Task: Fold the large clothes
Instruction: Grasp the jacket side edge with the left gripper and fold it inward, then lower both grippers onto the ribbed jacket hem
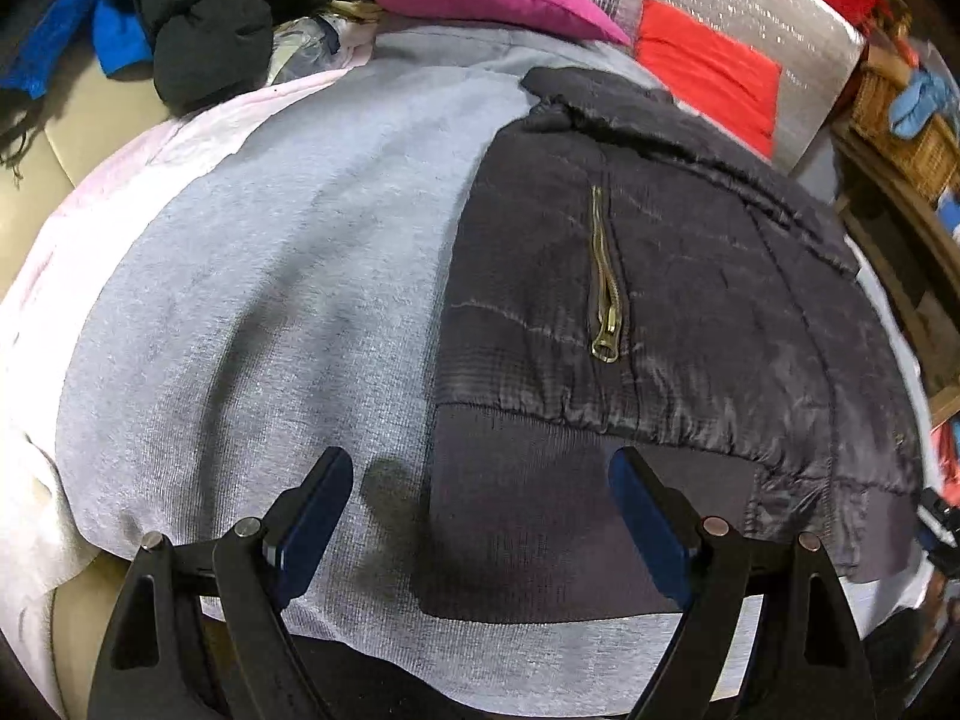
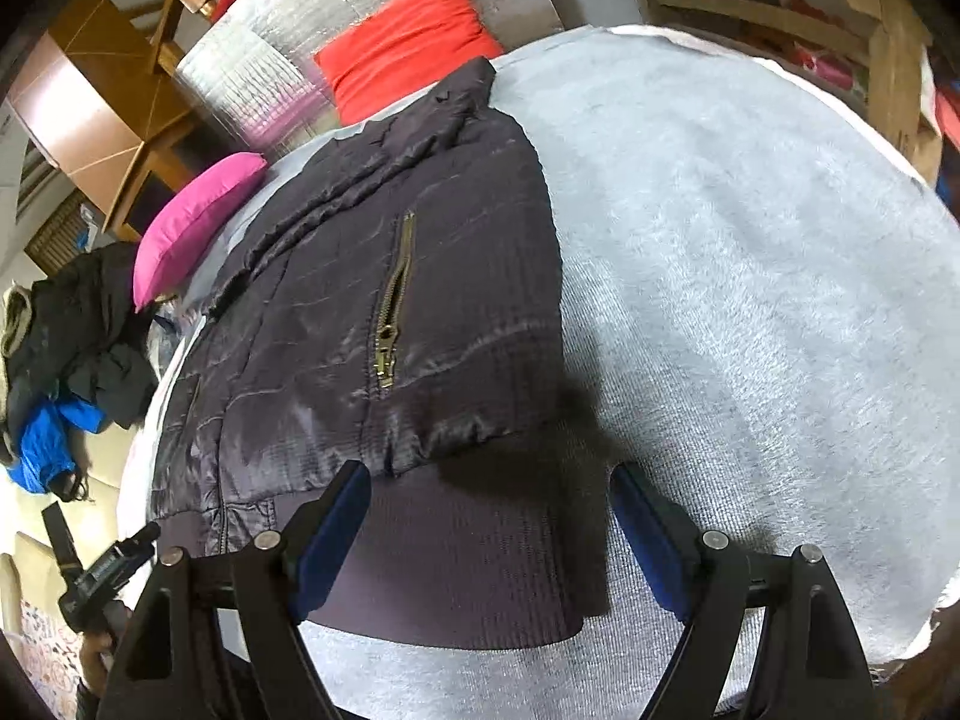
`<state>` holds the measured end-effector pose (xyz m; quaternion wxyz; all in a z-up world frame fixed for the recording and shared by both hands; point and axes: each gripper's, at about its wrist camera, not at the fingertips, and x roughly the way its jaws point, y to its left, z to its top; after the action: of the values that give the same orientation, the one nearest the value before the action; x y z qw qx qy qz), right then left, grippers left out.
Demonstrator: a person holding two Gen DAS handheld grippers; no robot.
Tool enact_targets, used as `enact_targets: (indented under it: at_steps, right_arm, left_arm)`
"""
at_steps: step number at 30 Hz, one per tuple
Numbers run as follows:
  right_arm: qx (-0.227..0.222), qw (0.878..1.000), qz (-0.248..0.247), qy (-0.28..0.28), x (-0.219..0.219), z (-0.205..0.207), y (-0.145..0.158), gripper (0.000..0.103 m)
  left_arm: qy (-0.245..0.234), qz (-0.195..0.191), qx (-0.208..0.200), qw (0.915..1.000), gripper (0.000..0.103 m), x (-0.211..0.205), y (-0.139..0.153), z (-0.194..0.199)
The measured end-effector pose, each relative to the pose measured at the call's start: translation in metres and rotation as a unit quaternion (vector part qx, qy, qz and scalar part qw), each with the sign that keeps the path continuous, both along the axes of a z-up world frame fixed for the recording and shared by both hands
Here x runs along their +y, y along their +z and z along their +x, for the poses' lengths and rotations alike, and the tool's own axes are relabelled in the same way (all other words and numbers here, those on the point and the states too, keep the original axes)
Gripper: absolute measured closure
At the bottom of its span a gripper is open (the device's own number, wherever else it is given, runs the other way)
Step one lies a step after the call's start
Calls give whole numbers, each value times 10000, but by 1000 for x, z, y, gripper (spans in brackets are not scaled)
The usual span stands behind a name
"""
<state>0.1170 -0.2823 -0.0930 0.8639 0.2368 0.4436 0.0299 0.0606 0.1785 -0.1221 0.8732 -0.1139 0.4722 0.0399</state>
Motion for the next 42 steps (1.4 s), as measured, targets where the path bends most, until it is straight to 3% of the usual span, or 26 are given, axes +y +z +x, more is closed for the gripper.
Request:
enact_targets:
  at_steps: [10,18,21,22,23,25,26,29,31,32,35,36,37,39,42]
  right_arm:
    - [-40,9999,35,153,8,0,-4,18]
    - [-41,9993,217,314,12,0,-6,20]
    - [-3,9993,282,250,5,0,-6,36]
    - [23,9993,268,252,3,0,-6,48]
    - [56,9994,247,238,2,-1,-7,56]
    - [97,9992,335,200,-5,-2,-9,61]
    - [100,9990,414,164,-8,-2,-10,61]
    - [98,9986,524,74,-14,-1,-11,57]
    - [61,9981,613,69,-16,1,-12,47]
    - [37,9978,651,105,-16,2,-12,46]
    - [76,9983,530,244,-10,9,-12,48]
    - [85,9982,530,272,-9,10,-12,54]
    - [146,9981,517,299,-8,12,-12,72]
    - [232,9975,568,346,-10,14,-14,83]
    - [239,9970,615,397,-12,14,-8,93]
  left_arm:
    - [-61,262,112,9996,16,-8,-5,0]
    - [-114,65,92,9999,16,-4,-7,-1]
    - [-145,-89,85,9998,16,0,-7,-4]
    - [-148,-164,56,9997,16,2,-7,-5]
    - [-158,-228,21,9996,22,4,-6,-8]
    - [-156,-333,25,9993,35,7,-6,-9]
    - [-147,-395,37,9991,40,9,-5,-10]
    - [-138,-524,57,9985,41,11,-5,-11]
    - [-136,-616,107,9980,35,12,-5,-10]
    - [-128,-640,133,9978,30,11,-6,-8]
    - [-152,-512,154,9985,29,3,-9,-1]
    - [-201,-401,162,9989,41,0,-9,0]
    - [-285,-314,167,9990,54,-4,-9,2]
    - [-328,-263,228,9989,80,-7,-6,4]
    - [-284,-453,269,9982,92,1,1,6]
